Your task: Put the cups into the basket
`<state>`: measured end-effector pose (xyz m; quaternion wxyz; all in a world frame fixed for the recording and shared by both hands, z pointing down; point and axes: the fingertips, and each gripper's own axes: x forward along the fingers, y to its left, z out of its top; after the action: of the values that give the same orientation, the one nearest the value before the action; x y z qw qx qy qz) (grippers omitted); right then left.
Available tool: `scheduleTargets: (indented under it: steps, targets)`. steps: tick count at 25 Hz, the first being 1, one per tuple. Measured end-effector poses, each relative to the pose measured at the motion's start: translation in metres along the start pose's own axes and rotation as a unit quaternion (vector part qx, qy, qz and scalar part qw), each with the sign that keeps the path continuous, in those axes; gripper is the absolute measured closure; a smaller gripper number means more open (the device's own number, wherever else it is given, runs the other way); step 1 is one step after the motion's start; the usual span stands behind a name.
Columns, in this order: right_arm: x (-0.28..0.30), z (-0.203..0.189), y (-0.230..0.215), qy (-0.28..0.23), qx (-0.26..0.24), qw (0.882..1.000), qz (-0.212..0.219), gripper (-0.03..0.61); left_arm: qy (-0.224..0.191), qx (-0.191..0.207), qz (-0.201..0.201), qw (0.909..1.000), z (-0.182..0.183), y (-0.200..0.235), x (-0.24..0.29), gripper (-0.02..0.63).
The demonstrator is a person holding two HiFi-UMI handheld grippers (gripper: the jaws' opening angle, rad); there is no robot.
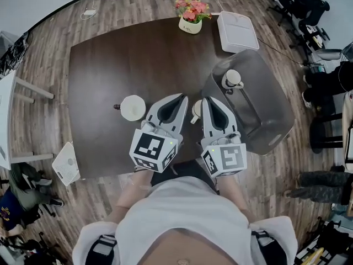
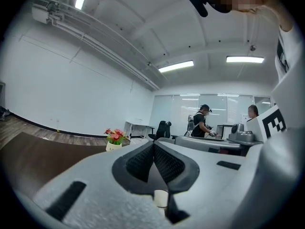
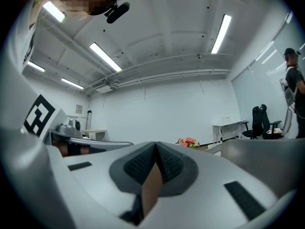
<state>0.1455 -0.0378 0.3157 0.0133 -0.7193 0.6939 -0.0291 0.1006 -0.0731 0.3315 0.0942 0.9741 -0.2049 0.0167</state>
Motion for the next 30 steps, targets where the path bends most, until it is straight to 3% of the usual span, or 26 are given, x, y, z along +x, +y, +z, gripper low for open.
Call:
scheduleTargets:
  steps: [7,13,17,22,30]
  targets:
    - [0.028,-0.014,0.045,0.036,-0.019,0.995,0.088,0.558,-0.006,-0.016,0.066,0.9977,-0.003,0.044,-0.034,0.604]
    - [0.049,-0.044,0.101,0.101,-0.004,0.976,0.192,0.319,-0.008,-0.036,0.122,0.9918,-0.013,0.081,-0.070,0.604]
    - [0.061,-0.062,0.129,0.145,-0.008,0.960,0.240,0.240,-0.005,-0.045,0.165,0.9852,-0.021,0.108,-0.098,0.604]
    - [0.087,-0.094,0.142,0.217,0.015,0.941,0.260,0.238,-0.002,-0.065,0.224,0.9724,-0.033,0.141,-0.138,0.604]
    - [0.117,-0.150,0.164,0.312,-0.022,0.914,0.258,0.239,0.007,-0.096,0.267,0.9590,-0.057,0.172,-0.173,0.604]
